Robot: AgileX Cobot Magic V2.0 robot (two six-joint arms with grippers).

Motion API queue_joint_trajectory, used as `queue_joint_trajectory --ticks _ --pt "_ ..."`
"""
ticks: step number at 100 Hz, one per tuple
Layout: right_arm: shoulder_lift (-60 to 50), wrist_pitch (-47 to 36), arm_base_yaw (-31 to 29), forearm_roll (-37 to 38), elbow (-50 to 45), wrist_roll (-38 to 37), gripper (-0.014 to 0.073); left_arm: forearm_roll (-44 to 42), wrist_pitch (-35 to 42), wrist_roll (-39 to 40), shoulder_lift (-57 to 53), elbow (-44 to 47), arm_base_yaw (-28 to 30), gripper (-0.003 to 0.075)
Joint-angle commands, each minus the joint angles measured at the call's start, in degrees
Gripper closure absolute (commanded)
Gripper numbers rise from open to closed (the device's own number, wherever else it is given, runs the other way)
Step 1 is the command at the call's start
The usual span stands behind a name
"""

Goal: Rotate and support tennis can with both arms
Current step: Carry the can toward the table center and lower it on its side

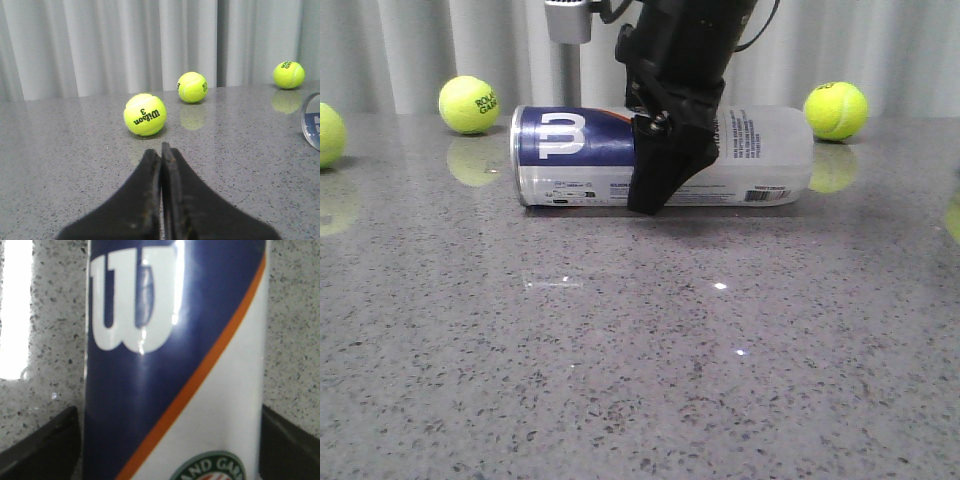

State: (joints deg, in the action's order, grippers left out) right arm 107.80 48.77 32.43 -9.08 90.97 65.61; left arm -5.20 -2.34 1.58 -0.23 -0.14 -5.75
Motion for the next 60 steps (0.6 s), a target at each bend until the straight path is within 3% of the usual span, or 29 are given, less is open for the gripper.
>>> queue_joint_trajectory --ticks 1,60 --pt "-3.1 -1.4 0.0 -0.6 1.9 0.3 -0.0058 0.0 4.9 0.6 -2.2 2.7 0.0 0.0741" --pt "-6.0 -1.2 0.0 -0.6 1.9 0.3 -0.0058 0.0 4.9 0.6 -2.2 2.7 0.0 0.0741"
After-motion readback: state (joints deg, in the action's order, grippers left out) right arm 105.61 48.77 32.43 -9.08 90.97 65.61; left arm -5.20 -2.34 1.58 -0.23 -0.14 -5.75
